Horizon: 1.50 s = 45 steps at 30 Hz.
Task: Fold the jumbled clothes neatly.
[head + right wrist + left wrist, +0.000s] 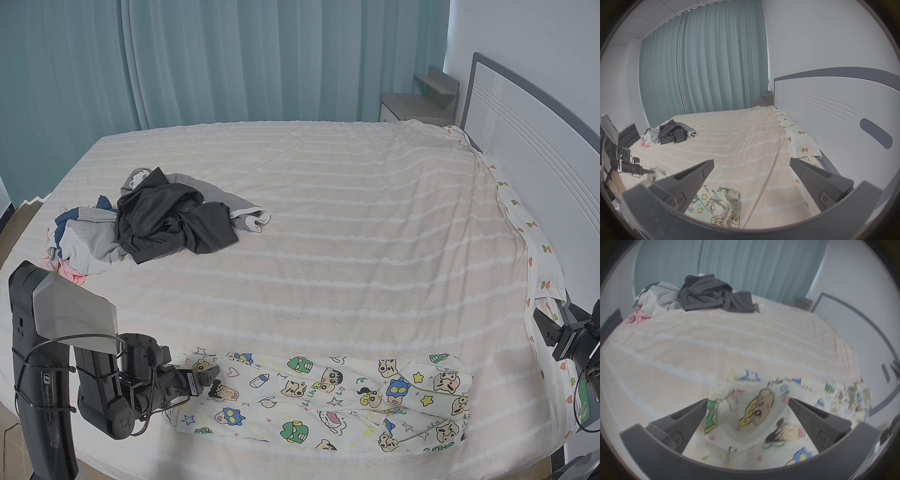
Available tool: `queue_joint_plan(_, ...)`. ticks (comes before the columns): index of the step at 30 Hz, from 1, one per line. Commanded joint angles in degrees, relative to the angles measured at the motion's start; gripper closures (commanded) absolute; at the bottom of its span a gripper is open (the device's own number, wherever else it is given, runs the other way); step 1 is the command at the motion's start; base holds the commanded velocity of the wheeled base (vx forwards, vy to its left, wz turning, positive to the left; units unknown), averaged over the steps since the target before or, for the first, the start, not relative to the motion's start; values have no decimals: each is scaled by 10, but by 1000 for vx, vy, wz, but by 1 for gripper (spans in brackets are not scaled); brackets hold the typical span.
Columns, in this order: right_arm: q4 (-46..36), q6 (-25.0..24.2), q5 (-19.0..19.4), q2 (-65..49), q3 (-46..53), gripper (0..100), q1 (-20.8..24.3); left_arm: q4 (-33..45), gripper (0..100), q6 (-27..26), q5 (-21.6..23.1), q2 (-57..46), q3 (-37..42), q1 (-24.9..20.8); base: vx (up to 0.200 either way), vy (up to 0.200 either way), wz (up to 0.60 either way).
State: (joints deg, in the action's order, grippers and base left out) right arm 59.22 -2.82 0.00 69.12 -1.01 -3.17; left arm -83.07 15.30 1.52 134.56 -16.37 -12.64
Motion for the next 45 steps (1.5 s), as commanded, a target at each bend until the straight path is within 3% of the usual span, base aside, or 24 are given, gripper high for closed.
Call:
queue_joint_plan(1,0,0,0,1,10,0,0,-69,0,110,37,-54,18,6,0,0,0)
queue_joint_plan(3,0,0,0,1,10,0,0,-66,0,124,59,-75,23,18,0,0,0)
queue_joint_plan(8,-2,0,1,1,10,0,0,-65,0,123,64,-51,19,55,0,0,0)
queue_joint_plan(19,-3,0,3,0,10,0,0,-69,0,133,71,18,0,54,0,0,0)
queue_joint_plan(27,-4,1,3,0,10,0,0,-69,0,242,77,18,-23,36,0,0,0)
queue_joint_plan(30,-4,1,3,0,10,0,0,-69,0,221,68,15,-22,42,0,0,0)
queue_joint_plan(37,-4,0,3,0,10,0,0,-69,0,109,63,-28,-9,75,0,0,0)
queue_joint_plan(45,-13,1,3,-3,10,0,0,-69,0,108,58,-71,-13,62,0,0,0)
